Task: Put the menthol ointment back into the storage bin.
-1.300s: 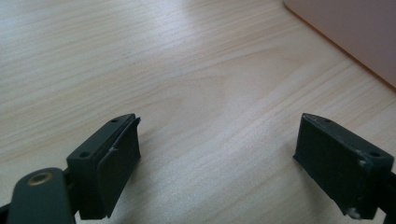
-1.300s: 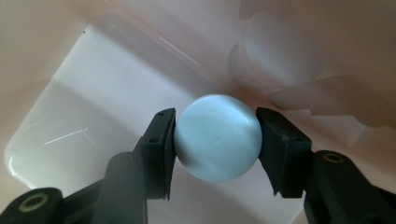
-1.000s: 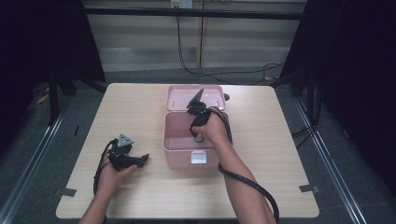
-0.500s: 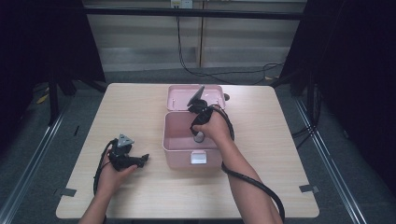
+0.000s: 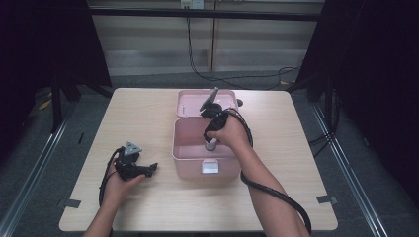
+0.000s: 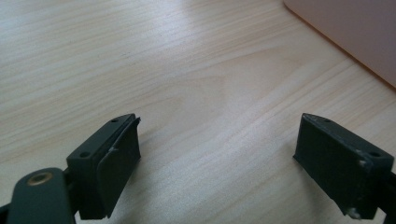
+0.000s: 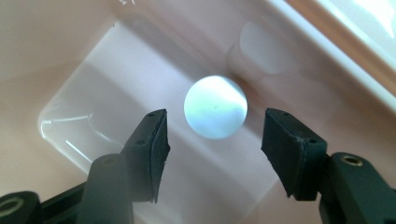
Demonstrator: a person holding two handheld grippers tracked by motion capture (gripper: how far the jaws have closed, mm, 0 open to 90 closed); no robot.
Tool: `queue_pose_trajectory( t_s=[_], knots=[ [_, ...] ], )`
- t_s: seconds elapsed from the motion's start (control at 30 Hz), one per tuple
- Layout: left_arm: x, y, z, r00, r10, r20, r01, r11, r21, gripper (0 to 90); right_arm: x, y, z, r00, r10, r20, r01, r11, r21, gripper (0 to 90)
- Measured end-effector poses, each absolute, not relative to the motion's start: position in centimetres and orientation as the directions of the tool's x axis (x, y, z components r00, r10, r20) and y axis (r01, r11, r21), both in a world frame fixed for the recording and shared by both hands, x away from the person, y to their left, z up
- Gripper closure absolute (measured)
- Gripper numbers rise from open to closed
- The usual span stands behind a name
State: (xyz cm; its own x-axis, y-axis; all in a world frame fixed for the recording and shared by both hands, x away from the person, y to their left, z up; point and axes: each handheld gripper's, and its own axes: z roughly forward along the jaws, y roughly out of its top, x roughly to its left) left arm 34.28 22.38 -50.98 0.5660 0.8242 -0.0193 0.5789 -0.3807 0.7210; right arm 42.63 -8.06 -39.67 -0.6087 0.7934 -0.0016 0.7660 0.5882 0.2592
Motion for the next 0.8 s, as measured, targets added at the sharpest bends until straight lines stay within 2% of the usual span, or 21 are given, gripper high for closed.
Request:
queue_pose_trajectory(
  t_s=[0.53,0.8],
  knots=[
    [34.3,22.4,-51.0,0.566,0.824,-0.019,0.579,-0.381,0.721,13.3,41.2,-9.1,-38.1,-0.629,0.777,0.009,0.748,0.603,0.278,41.5],
    [34.3,22.4,-51.0,0.566,0.824,-0.019,0.579,-0.381,0.721,13.3,40.6,-9.6,-37.6,-0.640,0.768,0.023,0.740,0.608,0.287,46.9]
  ],
)
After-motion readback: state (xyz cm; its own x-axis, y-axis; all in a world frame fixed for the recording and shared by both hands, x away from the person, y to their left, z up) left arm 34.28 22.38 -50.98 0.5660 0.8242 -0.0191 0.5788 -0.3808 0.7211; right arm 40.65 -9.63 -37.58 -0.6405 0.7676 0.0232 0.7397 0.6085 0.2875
